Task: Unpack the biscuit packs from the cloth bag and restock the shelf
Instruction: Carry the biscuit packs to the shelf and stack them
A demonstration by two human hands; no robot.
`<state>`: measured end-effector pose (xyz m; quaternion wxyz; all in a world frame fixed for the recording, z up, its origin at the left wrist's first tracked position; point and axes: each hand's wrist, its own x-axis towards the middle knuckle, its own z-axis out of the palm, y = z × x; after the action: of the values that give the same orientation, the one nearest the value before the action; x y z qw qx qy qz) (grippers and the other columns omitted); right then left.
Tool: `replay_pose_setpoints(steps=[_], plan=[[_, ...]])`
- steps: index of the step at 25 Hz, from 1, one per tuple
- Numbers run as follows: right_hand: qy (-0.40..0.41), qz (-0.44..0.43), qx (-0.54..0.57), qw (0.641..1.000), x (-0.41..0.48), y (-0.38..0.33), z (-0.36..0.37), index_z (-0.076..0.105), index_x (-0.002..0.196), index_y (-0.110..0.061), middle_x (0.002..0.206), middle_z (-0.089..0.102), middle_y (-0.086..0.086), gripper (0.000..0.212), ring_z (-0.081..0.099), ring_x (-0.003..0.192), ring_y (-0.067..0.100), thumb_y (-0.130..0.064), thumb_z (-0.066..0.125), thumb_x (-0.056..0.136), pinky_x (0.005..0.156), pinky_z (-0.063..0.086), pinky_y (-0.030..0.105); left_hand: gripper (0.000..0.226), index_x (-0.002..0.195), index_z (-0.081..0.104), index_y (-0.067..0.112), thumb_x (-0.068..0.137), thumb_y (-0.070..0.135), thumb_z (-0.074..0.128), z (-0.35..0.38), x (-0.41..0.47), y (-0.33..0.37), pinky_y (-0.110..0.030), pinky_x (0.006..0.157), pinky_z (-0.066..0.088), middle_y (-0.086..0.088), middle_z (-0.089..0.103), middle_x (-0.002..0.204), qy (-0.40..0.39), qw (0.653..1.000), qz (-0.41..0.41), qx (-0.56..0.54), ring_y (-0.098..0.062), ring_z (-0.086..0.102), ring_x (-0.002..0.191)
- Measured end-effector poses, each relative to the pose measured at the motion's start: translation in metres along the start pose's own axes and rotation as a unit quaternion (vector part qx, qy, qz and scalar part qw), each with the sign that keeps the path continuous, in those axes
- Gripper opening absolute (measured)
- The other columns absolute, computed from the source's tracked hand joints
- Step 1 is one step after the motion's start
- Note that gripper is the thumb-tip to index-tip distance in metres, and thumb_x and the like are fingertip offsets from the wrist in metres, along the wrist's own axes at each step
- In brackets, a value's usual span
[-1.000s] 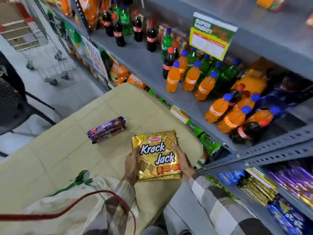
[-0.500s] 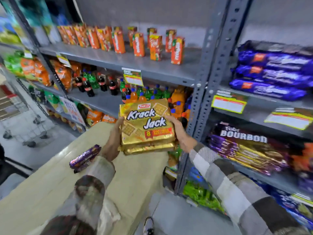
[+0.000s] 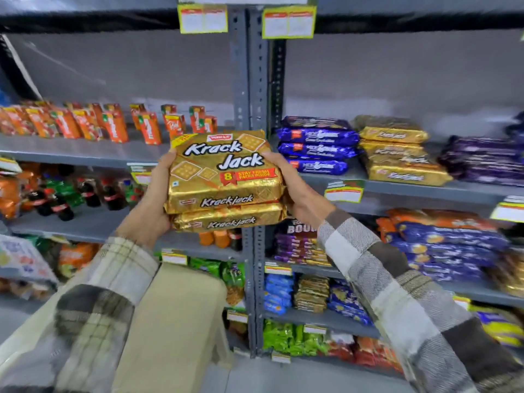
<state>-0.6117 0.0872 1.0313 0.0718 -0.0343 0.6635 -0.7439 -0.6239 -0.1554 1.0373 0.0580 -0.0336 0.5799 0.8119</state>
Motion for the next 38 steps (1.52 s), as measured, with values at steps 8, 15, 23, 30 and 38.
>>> replay_pose_setpoints(steps=[8,15,23,30,38], plan=[[0.136,-0.024,0.048,0.989,-0.076,-0.018,-0.073,0.072,0.115,-0.024,0.110,0.076,0.008,0.054,0.074,0.098,0.026,-0.064,0.063,0.080,0.081,0.060,0.038,0.055,0.099,0.075,0.017,0.090,0.063,0.047,0.103,0.000,-0.013,-0.043,0.055,0.059,-0.013,0.078,0.093,-0.135,0.988,-0.071,-0.008,-0.032,0.076,0.076],[0.211,-0.011,0.078,0.974,-0.123,-0.030,-0.145,0.070,0.119,-0.021,0.112,0.074,0.012,0.061,0.071,0.104,0.033,-0.064,0.067,0.076,0.092,0.056,0.053,0.058,0.088,0.081,0.018,0.085,0.066,0.049,0.191,-0.010,-0.041,-0.040,0.060,0.060,-0.014,0.078,0.094,-0.201,0.974,-0.096,0.031,-0.031,0.076,0.076],[0.228,-0.002,0.097,0.969,-0.146,-0.046,-0.246,0.077,0.106,-0.021,0.107,0.076,0.014,0.057,0.075,0.091,0.033,-0.067,0.065,0.075,0.072,0.060,0.049,0.047,0.095,0.078,0.018,0.078,0.059,0.062,0.288,-0.015,-0.069,-0.042,0.058,0.059,-0.012,0.078,0.093,-0.211,0.973,-0.084,0.032,-0.031,0.076,0.077],[0.240,-0.003,0.070,0.968,-0.130,-0.060,-0.327,0.073,0.112,-0.021,0.105,0.077,0.012,0.061,0.074,0.094,0.032,-0.068,0.063,0.075,0.085,0.058,0.050,0.042,0.080,0.082,0.022,0.085,0.052,0.054,0.366,0.001,-0.099,-0.040,0.058,0.059,-0.011,0.078,0.092,-0.193,0.980,-0.045,-0.018,-0.030,0.076,0.075],[0.233,0.006,0.068,0.970,-0.069,-0.076,-0.379,0.072,0.110,-0.020,0.099,0.078,0.011,0.057,0.076,0.086,0.031,-0.065,0.059,0.079,0.074,0.060,0.044,0.054,0.099,0.078,0.019,0.079,0.061,0.050,0.411,0.057,-0.112,-0.051,0.075,0.060,-0.013,0.077,0.099,-0.123,0.991,-0.055,-0.001,-0.034,0.075,0.088]])
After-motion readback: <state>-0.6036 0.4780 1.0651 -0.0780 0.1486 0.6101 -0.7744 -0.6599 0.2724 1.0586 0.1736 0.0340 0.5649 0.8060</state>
